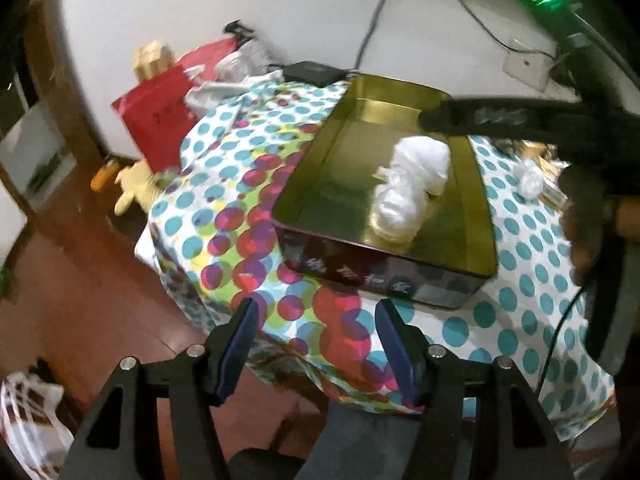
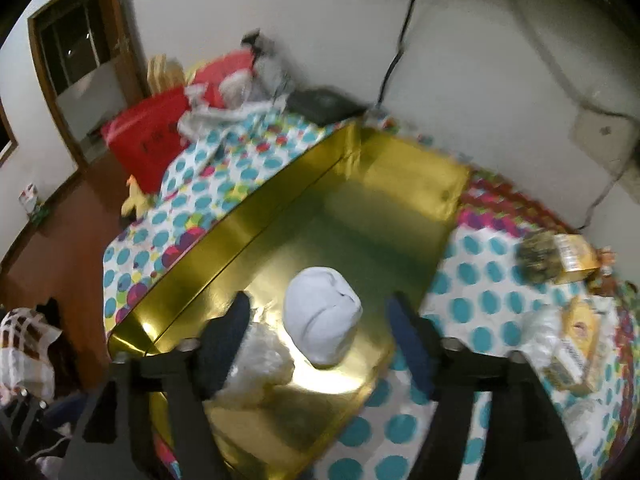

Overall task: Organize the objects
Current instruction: 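Lower the white rolled sock into the gold tray and open the right gripper, then return both grippers to the items on the bedspread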

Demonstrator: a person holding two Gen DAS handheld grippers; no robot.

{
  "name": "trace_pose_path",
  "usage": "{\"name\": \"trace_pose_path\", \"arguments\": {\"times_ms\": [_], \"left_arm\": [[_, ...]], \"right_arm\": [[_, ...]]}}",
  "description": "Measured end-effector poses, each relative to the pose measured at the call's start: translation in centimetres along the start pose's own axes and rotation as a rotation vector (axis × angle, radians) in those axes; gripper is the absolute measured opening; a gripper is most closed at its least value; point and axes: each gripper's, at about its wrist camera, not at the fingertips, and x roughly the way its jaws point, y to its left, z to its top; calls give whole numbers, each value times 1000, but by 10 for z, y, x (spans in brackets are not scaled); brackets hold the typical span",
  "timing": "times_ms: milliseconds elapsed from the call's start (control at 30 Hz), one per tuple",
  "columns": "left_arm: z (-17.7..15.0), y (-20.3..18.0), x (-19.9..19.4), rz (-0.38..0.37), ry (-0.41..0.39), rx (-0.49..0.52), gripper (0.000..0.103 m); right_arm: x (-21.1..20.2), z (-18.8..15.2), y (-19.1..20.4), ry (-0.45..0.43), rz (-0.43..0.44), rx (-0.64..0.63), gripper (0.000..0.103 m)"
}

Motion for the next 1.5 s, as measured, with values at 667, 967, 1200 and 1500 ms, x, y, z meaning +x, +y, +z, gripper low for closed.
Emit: {"name": "trace_pose_path", "arguments": {"times_ms": [667,967,1200,1500], "left_arm": [[79,-129,26,-275,96,181,62],[123,-194,75,-217,96,319,62],[141,-221,107,-239,86,327,62],[143,-246,121,-227,50,439,62]], "right_arm": [[-173,-207,-126,-144,-308,656,103],[-160,-242,-112,-50,-130,740,103],[-149,-238,-99,13,-60,618,103],[-142,-179,-139,-103,-318,420,103]]}}
